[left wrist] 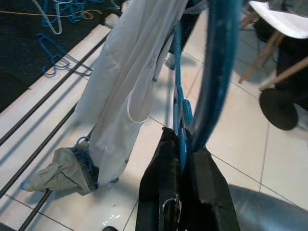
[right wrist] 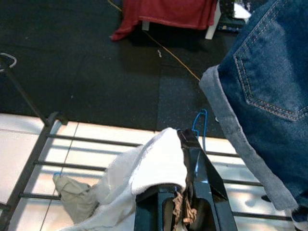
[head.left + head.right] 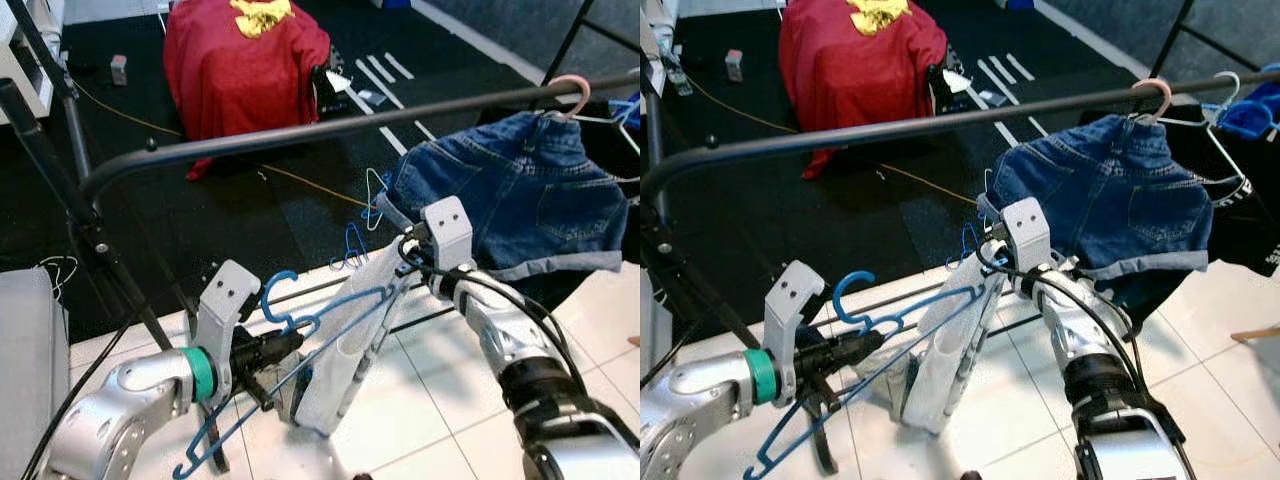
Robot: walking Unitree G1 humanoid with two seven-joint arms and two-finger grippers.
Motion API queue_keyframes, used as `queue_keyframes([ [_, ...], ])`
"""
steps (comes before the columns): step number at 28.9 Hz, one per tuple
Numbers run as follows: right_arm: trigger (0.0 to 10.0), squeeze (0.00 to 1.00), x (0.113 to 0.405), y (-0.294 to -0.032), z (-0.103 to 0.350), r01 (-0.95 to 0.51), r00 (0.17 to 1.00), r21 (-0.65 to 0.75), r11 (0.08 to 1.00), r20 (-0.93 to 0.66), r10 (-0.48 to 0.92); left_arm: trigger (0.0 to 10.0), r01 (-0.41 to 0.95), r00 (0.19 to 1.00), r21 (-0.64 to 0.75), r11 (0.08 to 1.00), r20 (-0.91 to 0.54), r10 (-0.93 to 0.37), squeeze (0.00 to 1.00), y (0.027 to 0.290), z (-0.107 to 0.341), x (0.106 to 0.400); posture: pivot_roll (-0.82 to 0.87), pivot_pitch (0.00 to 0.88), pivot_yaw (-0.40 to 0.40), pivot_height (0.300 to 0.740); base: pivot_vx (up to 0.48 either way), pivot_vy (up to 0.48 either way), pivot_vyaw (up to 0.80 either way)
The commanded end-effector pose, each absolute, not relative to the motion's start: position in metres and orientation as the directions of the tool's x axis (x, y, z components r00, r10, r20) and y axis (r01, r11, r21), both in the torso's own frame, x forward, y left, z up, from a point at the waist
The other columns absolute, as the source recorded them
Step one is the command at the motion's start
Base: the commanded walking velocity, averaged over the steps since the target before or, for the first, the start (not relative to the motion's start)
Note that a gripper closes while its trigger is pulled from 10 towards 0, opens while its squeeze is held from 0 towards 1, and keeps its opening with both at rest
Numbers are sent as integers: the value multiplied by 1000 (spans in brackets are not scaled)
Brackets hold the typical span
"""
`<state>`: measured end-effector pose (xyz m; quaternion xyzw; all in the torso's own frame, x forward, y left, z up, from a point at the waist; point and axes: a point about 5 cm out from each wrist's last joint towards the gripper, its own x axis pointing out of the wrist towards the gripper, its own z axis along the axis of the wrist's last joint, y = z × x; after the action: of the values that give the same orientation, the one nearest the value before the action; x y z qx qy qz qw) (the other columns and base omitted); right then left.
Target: Hang hanger
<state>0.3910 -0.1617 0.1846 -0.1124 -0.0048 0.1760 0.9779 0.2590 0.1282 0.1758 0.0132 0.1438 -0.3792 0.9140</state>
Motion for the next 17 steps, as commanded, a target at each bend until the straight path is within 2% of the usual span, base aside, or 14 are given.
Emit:
queue_keyframes([
  [1, 10000, 0, 392, -159, 185, -345, 936, -234, 909, -20, 350, 10000, 686, 671, -93, 722, -302, -677, 0, 127, 170, 259, -82, 161, 32, 740, 0, 0, 0],
  [5, 10000, 0, 392, -162, 183, -347, 936, -242, 906, -24, 352, 10000, 641, 723, -14, 768, -327, -609, 0, 142, 168, 264, -72, 160, 23, 740, 0, 0, 0],
  [7, 10000, 0, 391, -167, 181, -339, 939, -240, 910, -28, 343, 10000, 647, 716, -19, 762, -330, -616, 0, 145, 171, 263, -79, 160, 23, 740, 0, 0, 0],
  [17, 10000, 0, 396, -157, 184, -351, 933, -244, 904, -13, 359, 10000, 687, 667, -93, 720, -311, -677, 0, 116, 168, 259, -83, 155, 28, 740, 0, 0, 0],
])
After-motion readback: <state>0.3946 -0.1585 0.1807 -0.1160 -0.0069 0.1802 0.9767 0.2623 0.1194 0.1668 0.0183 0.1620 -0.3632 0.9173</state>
